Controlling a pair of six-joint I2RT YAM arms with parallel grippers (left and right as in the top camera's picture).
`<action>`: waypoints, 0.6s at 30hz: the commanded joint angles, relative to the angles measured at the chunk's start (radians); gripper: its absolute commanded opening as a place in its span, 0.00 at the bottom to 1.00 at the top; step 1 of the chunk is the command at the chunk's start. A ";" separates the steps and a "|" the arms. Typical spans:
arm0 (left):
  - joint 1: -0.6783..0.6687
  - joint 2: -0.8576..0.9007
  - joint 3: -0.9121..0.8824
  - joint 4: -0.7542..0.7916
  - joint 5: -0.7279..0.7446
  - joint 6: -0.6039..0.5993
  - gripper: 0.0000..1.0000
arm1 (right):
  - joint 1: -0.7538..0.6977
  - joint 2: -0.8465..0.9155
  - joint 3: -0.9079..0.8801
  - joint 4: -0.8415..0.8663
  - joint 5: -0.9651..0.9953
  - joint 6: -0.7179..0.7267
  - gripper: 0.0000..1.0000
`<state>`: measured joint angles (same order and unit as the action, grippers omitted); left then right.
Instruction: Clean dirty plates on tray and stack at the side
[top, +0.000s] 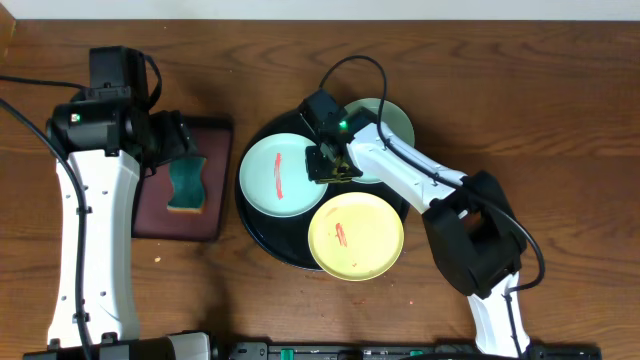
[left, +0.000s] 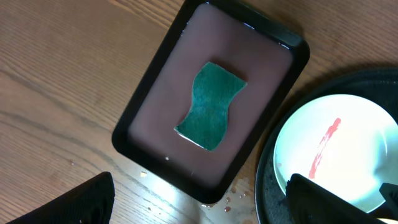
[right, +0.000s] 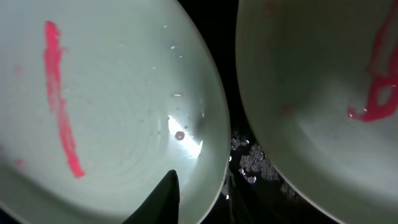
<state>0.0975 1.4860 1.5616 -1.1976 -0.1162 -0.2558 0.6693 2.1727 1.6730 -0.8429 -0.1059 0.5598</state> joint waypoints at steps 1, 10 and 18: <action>0.004 0.013 -0.008 -0.002 -0.020 -0.008 0.88 | 0.014 0.021 0.017 0.006 0.050 0.008 0.23; 0.004 0.013 -0.009 -0.002 -0.020 -0.008 0.89 | 0.014 0.074 0.016 0.043 0.049 -0.027 0.16; 0.004 0.025 -0.045 -0.002 -0.020 -0.004 0.88 | 0.015 0.103 0.016 0.048 0.050 -0.030 0.01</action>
<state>0.0975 1.4860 1.5436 -1.1973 -0.1184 -0.2584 0.6689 2.2314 1.6863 -0.7902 -0.0692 0.5438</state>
